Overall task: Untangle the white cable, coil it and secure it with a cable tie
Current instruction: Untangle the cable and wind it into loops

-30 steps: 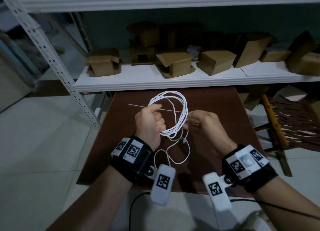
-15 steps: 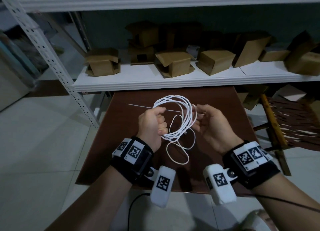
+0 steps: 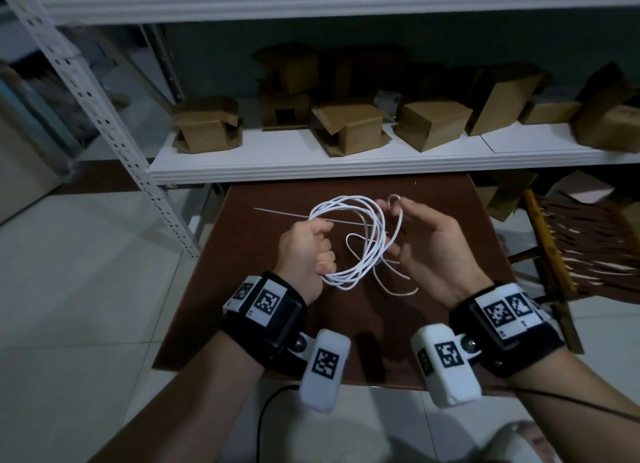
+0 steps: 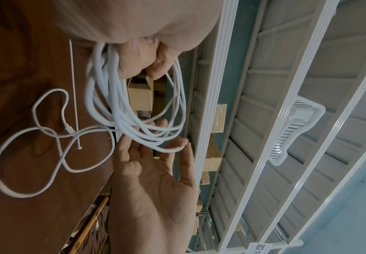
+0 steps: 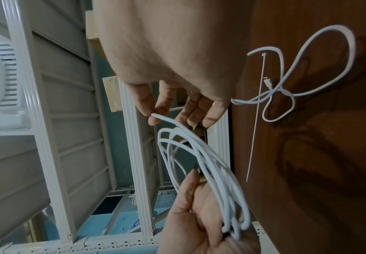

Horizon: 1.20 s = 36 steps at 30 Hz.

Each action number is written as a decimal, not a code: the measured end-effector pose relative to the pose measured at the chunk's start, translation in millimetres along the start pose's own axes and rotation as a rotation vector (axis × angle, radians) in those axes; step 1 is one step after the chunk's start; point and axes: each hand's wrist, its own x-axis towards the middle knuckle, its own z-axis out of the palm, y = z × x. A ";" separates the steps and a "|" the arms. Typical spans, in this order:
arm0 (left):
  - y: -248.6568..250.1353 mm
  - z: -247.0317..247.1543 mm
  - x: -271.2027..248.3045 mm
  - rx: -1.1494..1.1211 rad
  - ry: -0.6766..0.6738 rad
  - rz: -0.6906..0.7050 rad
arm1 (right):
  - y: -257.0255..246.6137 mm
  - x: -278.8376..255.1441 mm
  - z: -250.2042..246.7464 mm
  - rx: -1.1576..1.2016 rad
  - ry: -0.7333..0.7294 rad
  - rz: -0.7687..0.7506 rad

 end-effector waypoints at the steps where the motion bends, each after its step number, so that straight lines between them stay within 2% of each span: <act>1: 0.4 -0.8 0.9 -0.010 -0.002 -0.003 | -0.6 0.3 -0.7 0.018 0.005 0.003; 10: 5.2 -8.4 7.5 -0.144 -0.022 -0.082 | 0.0 -2.5 -0.4 0.038 -0.001 -0.062; 19: -6.2 0.3 3.0 0.114 -0.055 -0.078 | 4.7 -9.4 14.4 -0.258 -0.038 -0.018; 30: -3.3 0.8 1.5 0.184 -0.087 -0.075 | 9.7 -5.9 13.9 -0.218 -0.012 -0.023; 32: -3.6 1.0 0.9 0.209 -0.096 -0.071 | 10.2 -3.2 12.8 -0.175 0.007 0.002; 36: -4.2 2.2 -2.0 0.257 -0.093 -0.058 | 8.0 -0.5 11.5 -0.202 -0.050 0.090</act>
